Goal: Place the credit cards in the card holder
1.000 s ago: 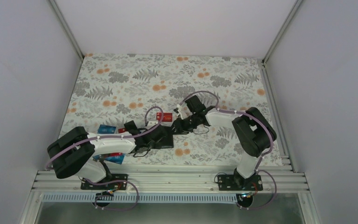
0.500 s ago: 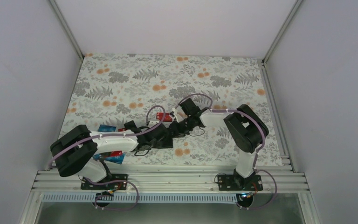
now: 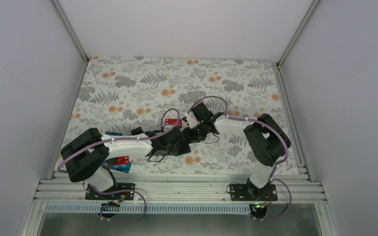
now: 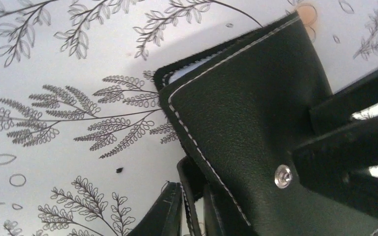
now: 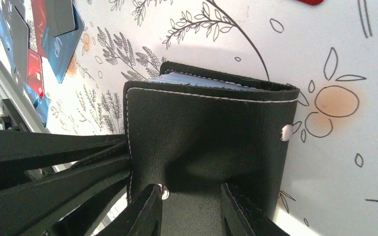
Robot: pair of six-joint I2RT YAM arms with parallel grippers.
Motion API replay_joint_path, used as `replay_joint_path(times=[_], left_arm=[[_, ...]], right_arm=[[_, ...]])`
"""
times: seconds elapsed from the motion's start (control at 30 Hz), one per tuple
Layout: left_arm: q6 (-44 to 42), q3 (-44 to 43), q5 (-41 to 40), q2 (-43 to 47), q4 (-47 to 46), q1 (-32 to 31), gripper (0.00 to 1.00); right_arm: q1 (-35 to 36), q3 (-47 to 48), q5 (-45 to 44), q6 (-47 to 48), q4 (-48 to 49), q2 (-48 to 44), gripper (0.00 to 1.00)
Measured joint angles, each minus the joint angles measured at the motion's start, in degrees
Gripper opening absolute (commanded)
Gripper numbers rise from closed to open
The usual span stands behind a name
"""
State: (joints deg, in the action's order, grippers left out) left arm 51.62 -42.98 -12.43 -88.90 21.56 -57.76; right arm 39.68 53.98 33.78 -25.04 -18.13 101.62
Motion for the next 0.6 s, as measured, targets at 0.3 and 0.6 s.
replay_joint_path(times=[0.3,0.6], left_arm=[[-0.66,-1.64,1.68,5.92,5.44,-0.17,0.53],[-5.92,-6.32,2.89,13.31,10.75,1.29,0.49]], right_arm=[[-0.22,-0.02,0.20,0.92,-0.55,-0.02,0.33],[-0.22,-0.07,0.31,1.11,-0.46,0.00,0.33]])
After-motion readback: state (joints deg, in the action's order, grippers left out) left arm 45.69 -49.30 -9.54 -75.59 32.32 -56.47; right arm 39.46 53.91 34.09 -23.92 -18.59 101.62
